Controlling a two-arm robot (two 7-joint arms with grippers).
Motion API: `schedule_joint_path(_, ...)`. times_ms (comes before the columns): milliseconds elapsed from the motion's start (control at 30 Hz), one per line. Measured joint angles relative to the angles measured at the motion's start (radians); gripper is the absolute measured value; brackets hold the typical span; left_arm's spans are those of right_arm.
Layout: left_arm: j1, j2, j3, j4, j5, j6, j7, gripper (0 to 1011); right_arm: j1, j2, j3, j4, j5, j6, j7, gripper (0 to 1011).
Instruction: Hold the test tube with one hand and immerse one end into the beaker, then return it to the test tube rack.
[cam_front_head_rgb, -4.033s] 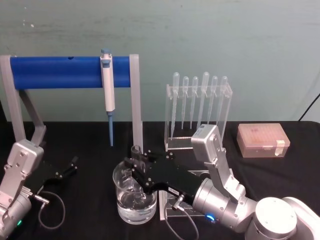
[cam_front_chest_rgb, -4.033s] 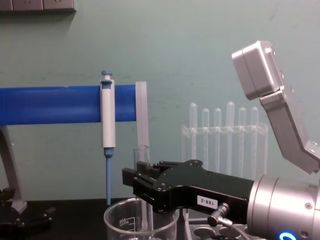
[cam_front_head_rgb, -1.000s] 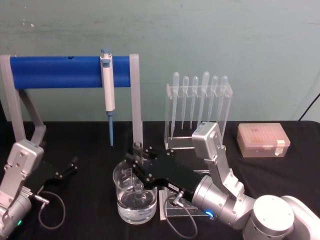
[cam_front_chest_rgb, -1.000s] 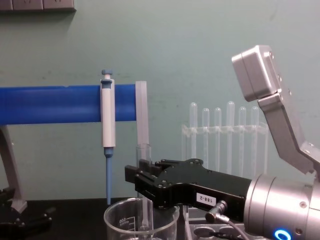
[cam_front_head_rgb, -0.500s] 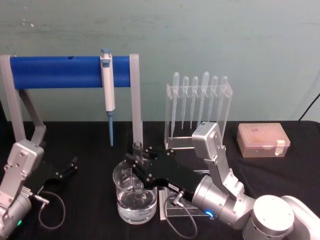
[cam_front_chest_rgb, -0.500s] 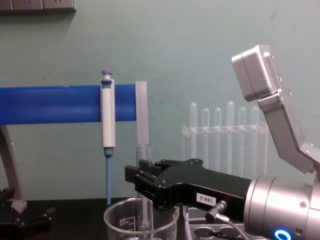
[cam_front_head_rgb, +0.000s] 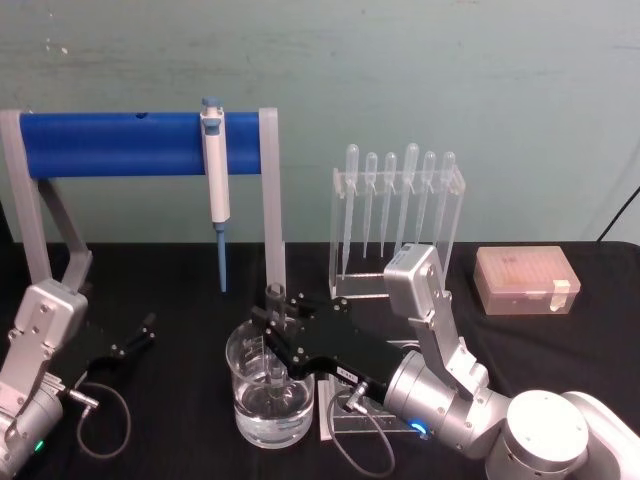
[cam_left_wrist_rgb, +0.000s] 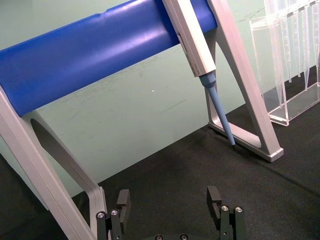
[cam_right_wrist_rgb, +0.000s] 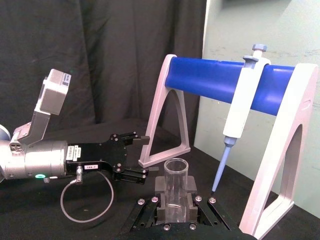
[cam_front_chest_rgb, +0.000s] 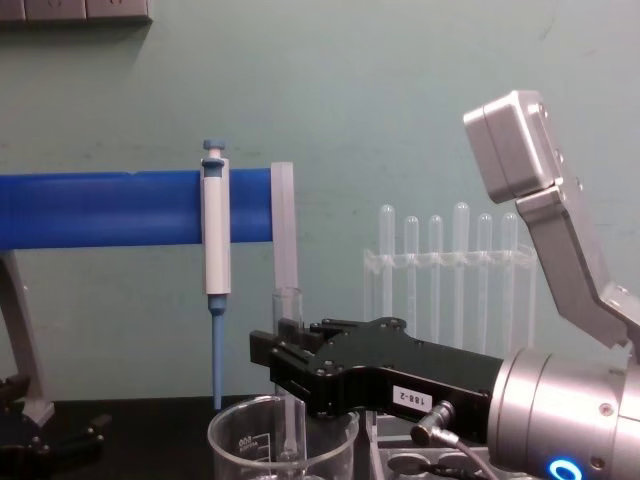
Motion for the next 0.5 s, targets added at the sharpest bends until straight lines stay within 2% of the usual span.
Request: schedule_joint_path(500,0.0,0.0,0.0,0.0,0.0,0.0,0.0,1000,0.0,0.0,0.0,0.0,0.0,0.0,0.0,226)
